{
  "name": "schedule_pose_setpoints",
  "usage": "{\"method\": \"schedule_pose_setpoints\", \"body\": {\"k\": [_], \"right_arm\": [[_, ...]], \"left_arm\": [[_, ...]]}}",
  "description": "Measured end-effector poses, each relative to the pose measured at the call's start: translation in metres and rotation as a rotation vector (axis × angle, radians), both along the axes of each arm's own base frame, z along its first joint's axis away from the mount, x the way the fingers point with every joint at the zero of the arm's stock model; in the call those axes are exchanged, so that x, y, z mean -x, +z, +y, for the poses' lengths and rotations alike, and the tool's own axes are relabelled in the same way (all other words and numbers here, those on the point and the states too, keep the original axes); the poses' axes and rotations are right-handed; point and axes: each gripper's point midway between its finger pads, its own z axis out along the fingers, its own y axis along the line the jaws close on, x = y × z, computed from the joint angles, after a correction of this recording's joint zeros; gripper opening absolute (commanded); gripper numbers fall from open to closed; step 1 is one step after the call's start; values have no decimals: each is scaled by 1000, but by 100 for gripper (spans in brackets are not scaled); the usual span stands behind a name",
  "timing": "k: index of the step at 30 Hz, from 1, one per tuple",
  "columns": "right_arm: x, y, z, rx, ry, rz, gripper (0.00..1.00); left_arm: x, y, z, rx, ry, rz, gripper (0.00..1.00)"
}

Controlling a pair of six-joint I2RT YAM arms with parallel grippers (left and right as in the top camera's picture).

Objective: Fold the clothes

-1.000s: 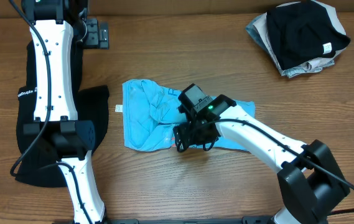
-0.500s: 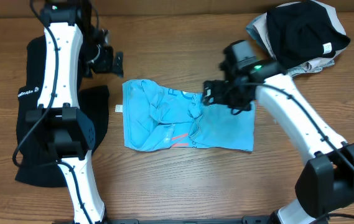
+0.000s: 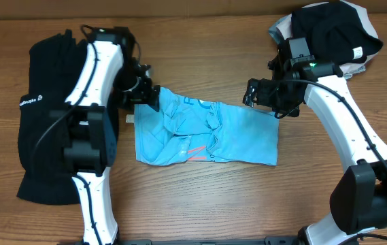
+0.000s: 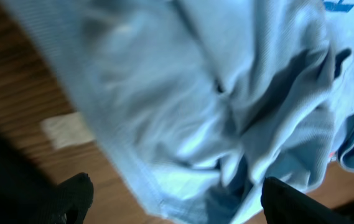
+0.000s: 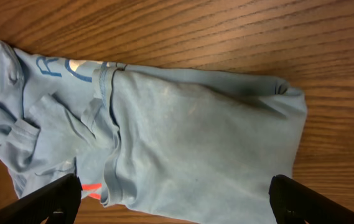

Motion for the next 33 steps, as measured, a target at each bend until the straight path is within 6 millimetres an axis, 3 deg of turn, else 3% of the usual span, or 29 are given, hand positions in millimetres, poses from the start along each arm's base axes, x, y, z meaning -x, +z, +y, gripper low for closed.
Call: {"method": "schedule_pose_setpoints", "body": {"k": [10, 21, 29, 33], "right_arm": [[2, 0, 0, 6, 25, 0, 100], [2, -1, 0, 6, 27, 2, 100], [2, -1, -2, 17, 24, 0, 100], [2, -1, -3, 23, 23, -1, 100]], "left_arm": [[-13, -13, -23, -15, 16, -64, 89], [19, -16, -57, -255, -73, -35, 88], [28, -12, -36, -403, 15, -4, 88], [21, -12, -18, -433, 81, -11, 97]]}}
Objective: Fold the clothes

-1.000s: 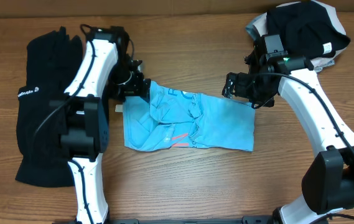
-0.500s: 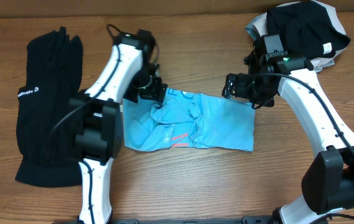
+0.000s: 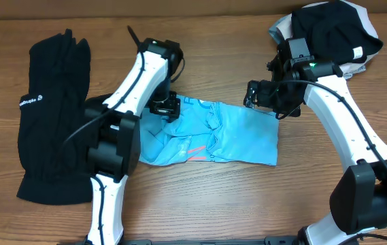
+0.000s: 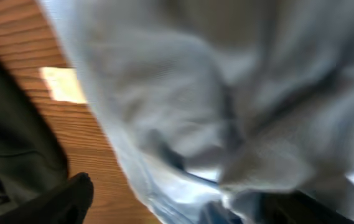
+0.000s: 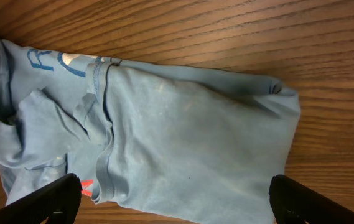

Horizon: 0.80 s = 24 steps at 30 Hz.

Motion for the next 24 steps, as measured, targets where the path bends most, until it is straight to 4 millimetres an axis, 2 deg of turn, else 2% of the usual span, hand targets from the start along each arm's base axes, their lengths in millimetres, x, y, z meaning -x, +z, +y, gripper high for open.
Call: {"method": "schedule_pose_setpoints", "body": {"k": [1, 5, 10, 17, 23, 24], "right_arm": [[0, 0, 0, 1, 0, 0, 100], [0, 0, -1, 4, 0, -1, 100], [-2, 0, -2, 12, -3, -8, 100], [-2, -1, -3, 21, -5, -8, 100], [-2, -1, -4, 23, -5, -8, 100], [-2, -1, -4, 23, -5, -9, 100]], "left_arm": [[-3, 0, 4, 0, 15, -7, 100], [-16, -5, 20, 34, 75, -38, 100], [-20, -23, 34, 133, 115, -30, 100], [-18, -46, 22, 219, 81, -35, 100], [-13, -47, 18, 221, 63, -34, 84], [-11, -47, 19, 220, 62, -28, 78]]}}
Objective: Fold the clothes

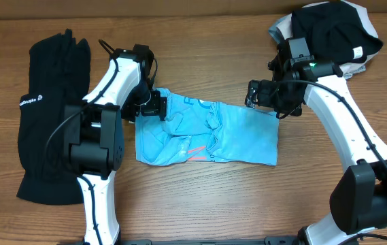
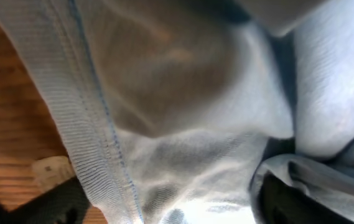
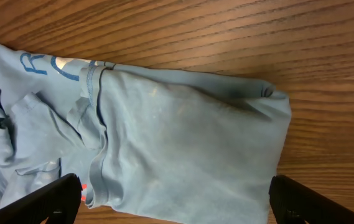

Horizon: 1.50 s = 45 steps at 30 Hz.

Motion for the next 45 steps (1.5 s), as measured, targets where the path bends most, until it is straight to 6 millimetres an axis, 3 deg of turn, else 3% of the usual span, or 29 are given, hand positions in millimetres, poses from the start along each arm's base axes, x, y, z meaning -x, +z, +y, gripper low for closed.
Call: {"method": "schedule_pose_setpoints", "body": {"k": [7, 12, 15, 19, 24, 29, 33, 37, 41, 45], "right_arm": [[-1, 0, 0, -1, 0, -4, 100], [0, 0, 0, 0, 0, 0, 97], [0, 0, 0, -1, -2, 1, 95], [1, 0, 0, 0, 0, 4, 91], [1, 0, 0, -1, 0, 6, 86], [2, 0, 0, -7, 0, 10, 86], [6, 0, 0, -22, -5, 28, 86], [7, 1, -5, -53, -24, 42, 84], [7, 15, -14, -83, -53, 15, 84], [11, 44, -27, -103, -87, -56, 83]], "left_arm": [[9, -2, 3, -8, -16, 23, 23], [11, -1, 4, 3, -2, 31, 4], [13, 2, 15, -5, 20, 52, 4], [14, 14, 46, -46, 67, 88, 4], [6, 54, 88, -175, 64, 83, 4], [-7, 93, 100, -264, 12, 32, 4], [-11, 113, 88, -273, -53, 2, 4], [-14, 123, 55, -271, -136, -30, 4], [-10, 123, 4, -224, -244, -54, 4], [1, 121, -57, -123, -351, -76, 4]]}}
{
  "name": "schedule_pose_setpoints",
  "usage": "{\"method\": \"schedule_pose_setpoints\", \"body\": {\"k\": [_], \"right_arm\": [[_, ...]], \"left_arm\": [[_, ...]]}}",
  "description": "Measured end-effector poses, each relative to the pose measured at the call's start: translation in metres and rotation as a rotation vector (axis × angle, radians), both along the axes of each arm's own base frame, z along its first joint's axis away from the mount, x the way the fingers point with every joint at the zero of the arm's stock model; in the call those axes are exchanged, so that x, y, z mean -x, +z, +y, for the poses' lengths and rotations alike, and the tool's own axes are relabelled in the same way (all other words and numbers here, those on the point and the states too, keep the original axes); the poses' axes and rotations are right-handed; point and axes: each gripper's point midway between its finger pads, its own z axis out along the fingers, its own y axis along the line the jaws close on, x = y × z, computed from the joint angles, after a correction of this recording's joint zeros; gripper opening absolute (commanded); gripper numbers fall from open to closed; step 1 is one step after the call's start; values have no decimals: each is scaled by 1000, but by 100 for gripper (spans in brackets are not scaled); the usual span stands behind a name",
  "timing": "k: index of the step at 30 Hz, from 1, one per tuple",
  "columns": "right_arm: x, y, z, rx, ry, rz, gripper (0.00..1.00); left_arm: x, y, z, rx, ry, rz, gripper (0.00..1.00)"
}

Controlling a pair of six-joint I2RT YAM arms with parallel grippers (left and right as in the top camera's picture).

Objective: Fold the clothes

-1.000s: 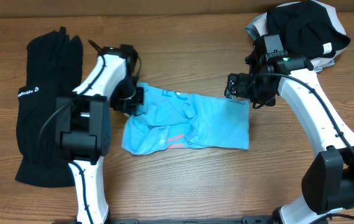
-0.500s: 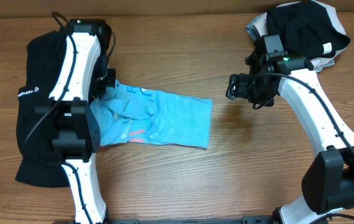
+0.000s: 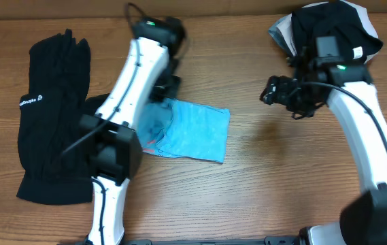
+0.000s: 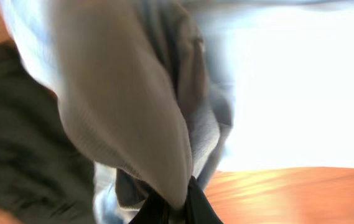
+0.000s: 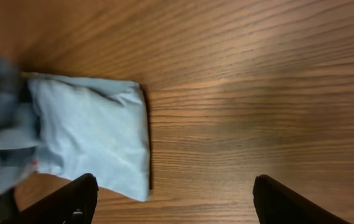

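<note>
The light blue shirt [image 3: 193,129] lies mid-table as a short folded bundle, its right edge near the table's middle. My left gripper [image 4: 172,208] is shut on a raised fold of the shirt [image 4: 127,106], which hangs in front of the camera. In the overhead view the left gripper [image 3: 164,87] sits over the bundle's upper left part. My right gripper [image 3: 281,95] hangs open over bare wood to the right of the shirt [image 5: 89,134], with nothing between its fingers [image 5: 80,198].
A black garment [image 3: 50,116] lies spread at the table's left side. A pile of black and white clothes [image 3: 332,30] sits at the back right corner. Bare wood [image 3: 281,177] shows to the right of the shirt and along the front.
The shirt reached as far as the right gripper; now it is a shorter bundle ending near mid-table. The left gripper is now shut on a raised fold. The right gripper stands slightly further right.
The crumpled shirt first lay spread between both grippers, the left one at its upper left corner. The left gripper then stood over its top left part, then at its left edge. The right gripper stayed open throughout. Now the shirt is a narrower bundle, pinched by the left gripper.
</note>
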Motion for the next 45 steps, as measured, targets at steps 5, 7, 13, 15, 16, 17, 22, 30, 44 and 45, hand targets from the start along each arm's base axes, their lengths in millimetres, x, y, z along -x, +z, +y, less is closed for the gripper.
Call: {"method": "schedule_pose_setpoints", "body": {"k": [5, 7, 13, 15, 16, 17, 22, 30, 44, 45], "right_arm": [[10, 35, -25, -9, -71, -83, 84], [13, 42, -35, -8, -101, -98, 84], [16, 42, -47, -6, -136, -88, 84], [16, 42, -47, -7, -137, -87, 84], [16, 42, -47, -7, -137, -87, 84], [16, 42, -47, -7, -137, -88, 84], [16, 42, -47, -6, -137, -87, 84], [16, 42, -47, -6, -137, -85, 84], [30, 12, 47, -49, 109, -18, 81], [33, 2, 57, -46, 129, 7, 81]], "left_arm": [[13, -2, -64, 127, -98, -8, 4], [18, -2, -86, 174, -129, -12, 4], [27, 0, -125, 274, -184, -21, 4], [28, 1, -136, 308, -193, -24, 4], [29, 2, -141, 325, -198, -26, 5], [29, 2, -145, 342, -202, -29, 6], [27, 7, -168, 439, -220, -44, 65], [24, 12, -183, 516, -221, -58, 100], [-52, 32, -84, 564, 76, -135, 100], [-55, 31, -73, 552, 99, -136, 100]]}}
